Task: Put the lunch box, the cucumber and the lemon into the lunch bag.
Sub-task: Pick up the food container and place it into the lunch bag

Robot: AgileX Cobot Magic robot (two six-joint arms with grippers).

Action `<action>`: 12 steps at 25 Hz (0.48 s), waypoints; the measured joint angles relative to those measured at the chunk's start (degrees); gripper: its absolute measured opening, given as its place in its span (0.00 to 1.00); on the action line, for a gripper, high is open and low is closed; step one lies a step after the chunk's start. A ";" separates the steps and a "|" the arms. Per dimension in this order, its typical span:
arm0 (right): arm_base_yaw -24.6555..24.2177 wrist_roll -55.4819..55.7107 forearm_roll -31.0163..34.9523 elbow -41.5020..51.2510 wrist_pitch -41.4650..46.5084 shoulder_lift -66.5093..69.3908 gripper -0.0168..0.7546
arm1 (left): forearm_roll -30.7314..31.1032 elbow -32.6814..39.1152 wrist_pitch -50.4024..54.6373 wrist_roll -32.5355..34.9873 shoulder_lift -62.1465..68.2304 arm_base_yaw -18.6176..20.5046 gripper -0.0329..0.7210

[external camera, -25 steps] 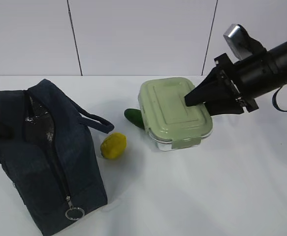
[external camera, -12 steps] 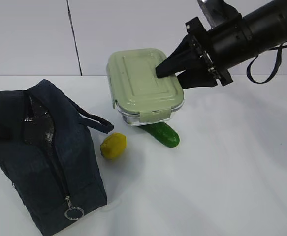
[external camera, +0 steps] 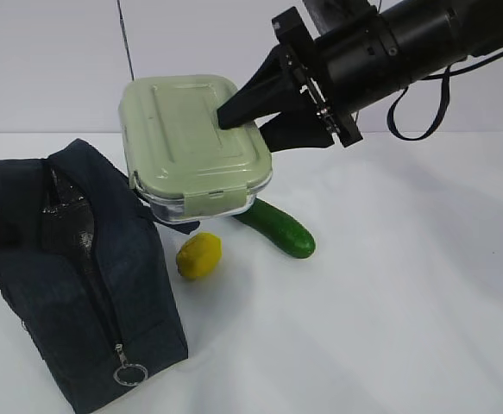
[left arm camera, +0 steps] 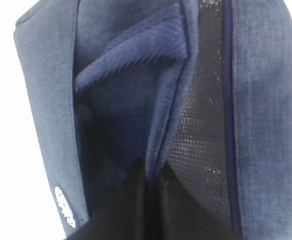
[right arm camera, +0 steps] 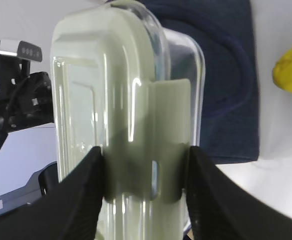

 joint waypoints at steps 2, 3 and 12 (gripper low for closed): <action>0.61 0.00 0.51 -0.54 0.04 0.00 0.49 | 0.09 0.00 0.00 0.00 0.00 0.00 0.04; 0.83 0.00 0.74 -0.66 0.04 0.00 0.49 | 0.09 0.00 0.04 0.00 0.00 0.00 0.04; 4.56 0.12 0.86 -0.98 0.13 0.00 0.49 | 0.23 0.00 0.87 0.00 0.00 0.00 0.04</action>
